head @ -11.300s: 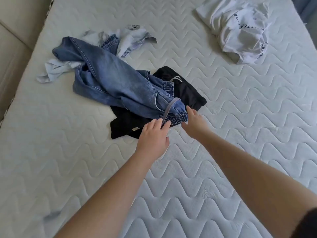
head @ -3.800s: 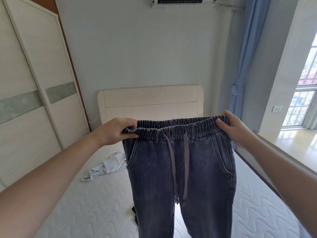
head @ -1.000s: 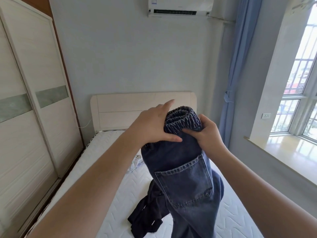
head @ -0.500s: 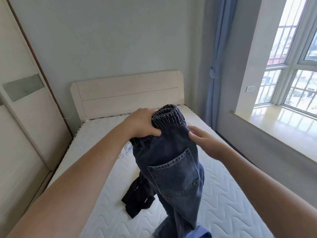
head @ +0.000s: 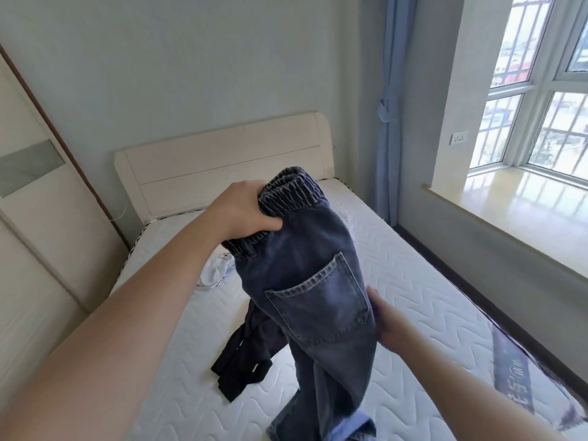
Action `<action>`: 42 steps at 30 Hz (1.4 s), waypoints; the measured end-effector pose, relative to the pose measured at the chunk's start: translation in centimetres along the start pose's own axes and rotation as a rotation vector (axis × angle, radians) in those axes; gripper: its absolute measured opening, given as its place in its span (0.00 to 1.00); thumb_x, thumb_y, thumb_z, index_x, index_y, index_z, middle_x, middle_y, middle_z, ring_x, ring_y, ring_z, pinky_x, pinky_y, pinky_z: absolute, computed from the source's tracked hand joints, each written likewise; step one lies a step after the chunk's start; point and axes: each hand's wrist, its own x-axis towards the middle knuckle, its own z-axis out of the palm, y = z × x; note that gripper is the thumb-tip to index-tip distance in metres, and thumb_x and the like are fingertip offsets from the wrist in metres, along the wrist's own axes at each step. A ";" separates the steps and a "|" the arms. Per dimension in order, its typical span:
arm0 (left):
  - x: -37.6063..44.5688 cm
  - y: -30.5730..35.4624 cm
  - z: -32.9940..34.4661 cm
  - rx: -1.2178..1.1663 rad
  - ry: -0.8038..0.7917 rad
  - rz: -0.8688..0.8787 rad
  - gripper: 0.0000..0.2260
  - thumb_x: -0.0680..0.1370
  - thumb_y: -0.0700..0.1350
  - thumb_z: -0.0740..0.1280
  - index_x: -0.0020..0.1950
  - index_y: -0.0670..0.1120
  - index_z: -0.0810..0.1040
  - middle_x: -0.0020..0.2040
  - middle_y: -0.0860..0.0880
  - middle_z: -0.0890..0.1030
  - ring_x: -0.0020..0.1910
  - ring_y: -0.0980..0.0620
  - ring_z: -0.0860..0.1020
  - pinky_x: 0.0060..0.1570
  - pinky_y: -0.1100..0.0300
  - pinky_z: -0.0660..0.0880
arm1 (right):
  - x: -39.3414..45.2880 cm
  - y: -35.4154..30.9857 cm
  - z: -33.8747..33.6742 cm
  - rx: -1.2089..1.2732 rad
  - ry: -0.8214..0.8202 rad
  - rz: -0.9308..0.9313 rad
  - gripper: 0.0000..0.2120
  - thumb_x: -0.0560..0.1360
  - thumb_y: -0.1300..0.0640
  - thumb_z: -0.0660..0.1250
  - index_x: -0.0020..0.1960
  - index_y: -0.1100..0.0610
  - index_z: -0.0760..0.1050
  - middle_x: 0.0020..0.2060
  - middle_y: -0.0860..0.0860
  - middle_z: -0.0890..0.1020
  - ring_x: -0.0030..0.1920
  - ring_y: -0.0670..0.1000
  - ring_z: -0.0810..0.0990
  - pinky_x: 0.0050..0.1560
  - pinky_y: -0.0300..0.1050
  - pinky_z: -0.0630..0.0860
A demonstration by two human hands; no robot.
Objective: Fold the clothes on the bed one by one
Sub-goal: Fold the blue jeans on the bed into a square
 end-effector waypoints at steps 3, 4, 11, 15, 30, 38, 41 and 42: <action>0.6 -0.5 0.3 -0.063 0.082 -0.031 0.12 0.61 0.51 0.76 0.41 0.55 0.78 0.37 0.58 0.82 0.38 0.63 0.78 0.36 0.62 0.72 | -0.5 -3.4 -2.1 0.165 0.071 -0.164 0.23 0.76 0.42 0.62 0.60 0.57 0.81 0.57 0.59 0.83 0.57 0.56 0.82 0.48 0.46 0.80; 0.7 -0.8 0.3 -0.088 0.109 -0.038 0.13 0.60 0.53 0.75 0.42 0.55 0.79 0.36 0.58 0.82 0.38 0.64 0.78 0.37 0.63 0.72 | -0.7 -5.0 -2.8 0.200 0.100 -0.207 0.23 0.79 0.44 0.61 0.64 0.59 0.78 0.59 0.59 0.81 0.59 0.56 0.81 0.52 0.48 0.78; 0.7 -3.2 2.7 -0.549 0.158 -0.161 0.14 0.68 0.43 0.79 0.46 0.61 0.82 0.43 0.57 0.86 0.41 0.60 0.83 0.44 0.59 0.75 | -5.7 -18.6 -5.3 0.068 0.248 -0.571 0.26 0.74 0.42 0.69 0.60 0.64 0.79 0.54 0.61 0.83 0.54 0.58 0.83 0.52 0.51 0.82; 1.1 -2.6 4.7 -0.816 0.084 -0.231 0.09 0.69 0.42 0.78 0.47 0.52 0.84 0.47 0.47 0.86 0.46 0.48 0.85 0.41 0.58 0.80 | -9.2 -24.9 -4.7 -0.153 0.415 -0.792 0.23 0.64 0.35 0.76 0.44 0.55 0.85 0.42 0.55 0.86 0.42 0.54 0.84 0.49 0.54 0.81; -7.7 -8.6 23.4 -1.215 -0.191 -0.648 0.23 0.63 0.48 0.82 0.56 0.48 0.83 0.57 0.40 0.83 0.55 0.38 0.82 0.48 0.48 0.80 | -3.5 -17.6 -10.0 -0.771 0.416 -0.522 0.19 0.74 0.40 0.69 0.41 0.57 0.83 0.34 0.53 0.85 0.34 0.45 0.81 0.35 0.44 0.75; -19.8 -13.1 29.9 -1.184 -0.090 -0.993 0.25 0.63 0.42 0.79 0.58 0.39 0.80 0.53 0.36 0.84 0.51 0.37 0.83 0.49 0.47 0.80 | 2.3 -3.6 -11.4 -0.847 0.264 -0.040 0.18 0.75 0.38 0.66 0.46 0.52 0.84 0.43 0.51 0.86 0.48 0.54 0.84 0.57 0.53 0.78; -23.7 -14.6 30.2 -1.166 -0.050 -1.083 0.23 0.64 0.42 0.78 0.58 0.38 0.80 0.51 0.36 0.84 0.49 0.36 0.83 0.50 0.46 0.80 | 4.1 0.1 -9.4 -0.782 0.203 0.039 0.18 0.75 0.37 0.66 0.45 0.52 0.83 0.44 0.50 0.86 0.49 0.51 0.83 0.53 0.46 0.76; -24.9 -15.1 30.2 -1.166 -0.033 -1.104 0.23 0.65 0.41 0.78 0.58 0.38 0.80 0.51 0.36 0.84 0.49 0.36 0.83 0.49 0.45 0.80 | 4.7 1.1 -8.6 -0.767 0.186 0.060 0.19 0.75 0.37 0.66 0.46 0.53 0.84 0.44 0.50 0.86 0.49 0.52 0.83 0.54 0.46 0.76</action>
